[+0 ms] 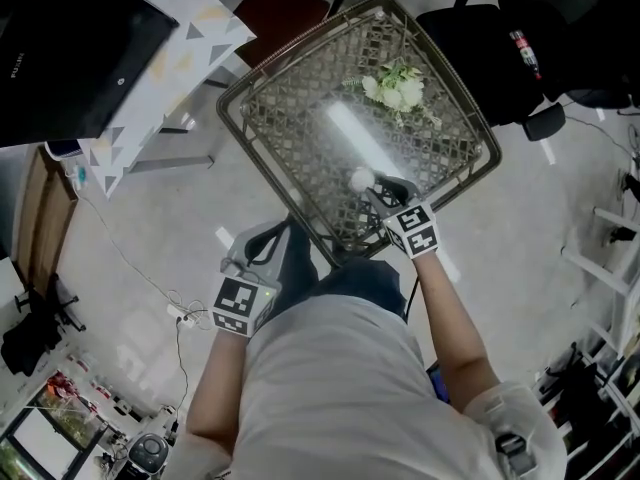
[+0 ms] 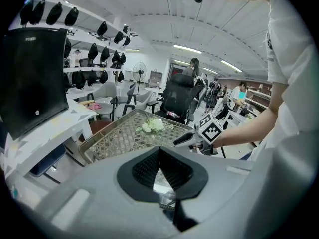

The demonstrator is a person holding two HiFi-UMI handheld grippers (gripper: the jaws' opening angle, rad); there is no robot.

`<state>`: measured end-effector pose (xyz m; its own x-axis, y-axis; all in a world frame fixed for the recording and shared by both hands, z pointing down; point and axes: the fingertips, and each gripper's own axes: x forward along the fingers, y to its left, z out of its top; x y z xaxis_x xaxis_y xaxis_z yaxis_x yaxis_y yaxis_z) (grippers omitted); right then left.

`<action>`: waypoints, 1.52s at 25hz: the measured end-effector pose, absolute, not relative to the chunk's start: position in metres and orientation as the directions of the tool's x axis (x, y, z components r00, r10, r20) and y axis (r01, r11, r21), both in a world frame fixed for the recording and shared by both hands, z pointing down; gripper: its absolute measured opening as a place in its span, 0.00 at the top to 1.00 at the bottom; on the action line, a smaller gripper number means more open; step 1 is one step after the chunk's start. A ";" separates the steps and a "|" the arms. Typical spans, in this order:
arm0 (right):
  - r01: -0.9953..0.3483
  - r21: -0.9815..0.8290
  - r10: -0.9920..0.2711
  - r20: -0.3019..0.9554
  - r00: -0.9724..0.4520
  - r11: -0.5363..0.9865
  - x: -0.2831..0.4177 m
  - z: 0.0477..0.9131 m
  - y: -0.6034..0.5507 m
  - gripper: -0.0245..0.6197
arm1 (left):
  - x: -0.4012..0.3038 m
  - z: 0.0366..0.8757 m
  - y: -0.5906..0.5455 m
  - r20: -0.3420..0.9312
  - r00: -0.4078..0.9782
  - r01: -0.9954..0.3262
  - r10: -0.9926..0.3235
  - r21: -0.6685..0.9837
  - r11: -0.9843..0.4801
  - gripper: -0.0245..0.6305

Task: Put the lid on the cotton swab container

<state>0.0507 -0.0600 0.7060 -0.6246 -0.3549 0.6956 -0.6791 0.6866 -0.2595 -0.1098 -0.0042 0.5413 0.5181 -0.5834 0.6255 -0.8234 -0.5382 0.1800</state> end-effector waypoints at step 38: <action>-0.776 -0.334 -0.389 0.717 -0.578 0.536 0.068 0.750 -0.088 0.56 | -0.101 0.550 -0.018 0.640 0.538 -0.809 -0.549 0.207 -0.550 0.95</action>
